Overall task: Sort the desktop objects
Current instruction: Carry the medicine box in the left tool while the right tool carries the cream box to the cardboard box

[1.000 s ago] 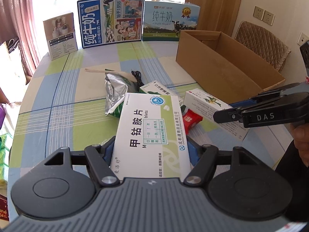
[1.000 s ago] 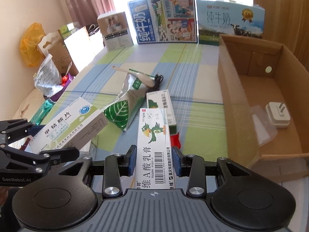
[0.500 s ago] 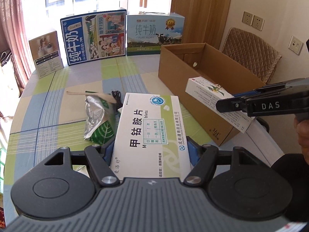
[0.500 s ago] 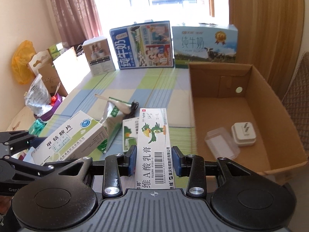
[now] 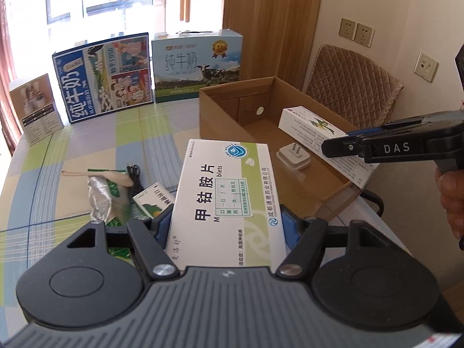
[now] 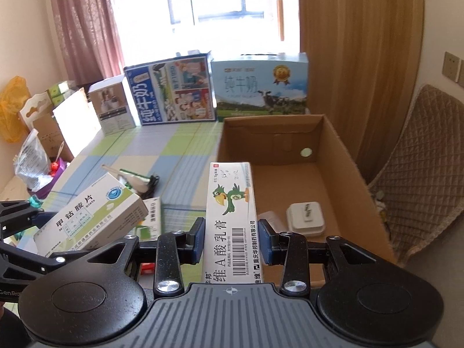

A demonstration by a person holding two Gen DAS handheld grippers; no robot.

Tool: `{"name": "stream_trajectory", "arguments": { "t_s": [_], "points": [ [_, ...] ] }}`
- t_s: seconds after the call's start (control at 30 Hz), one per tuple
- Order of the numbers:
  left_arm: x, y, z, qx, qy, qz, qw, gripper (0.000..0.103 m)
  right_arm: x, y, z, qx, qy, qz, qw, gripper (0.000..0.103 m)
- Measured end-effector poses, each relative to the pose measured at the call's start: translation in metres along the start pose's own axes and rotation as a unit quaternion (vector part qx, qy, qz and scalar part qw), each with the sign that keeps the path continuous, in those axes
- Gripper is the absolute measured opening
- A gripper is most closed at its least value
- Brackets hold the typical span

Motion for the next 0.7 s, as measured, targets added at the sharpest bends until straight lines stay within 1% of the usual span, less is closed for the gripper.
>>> {"name": "stream_trajectory", "arguments": {
  "t_s": [0.13,0.33,0.7],
  "points": [
    [-0.015,0.014,0.010,-0.001,-0.010,-0.002,0.9999,0.067,-0.026,0.007,-0.004,-0.005,-0.014,0.005,1.000,0.035],
    [-0.037,0.031,0.029,-0.003,-0.025,-0.009,0.9996,0.067,-0.058,0.012,-0.004,-0.002,-0.030,0.006,1.000,0.035],
    [-0.071,0.055,0.071,0.003,-0.047,-0.010,0.9989,0.067,-0.094,0.016,0.008,0.010,-0.035,0.023,0.999,0.035]
  ]
}}
Point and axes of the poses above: each gripper's, at about its wrist camera, not at the fingertips, and z roughly the way its jaws point, x to its left, y to its top, the point moved 6 cm from there along z, roughly the way its jaws point, and after that the axes turned 8 degrees about z, right-handed, at the moved point
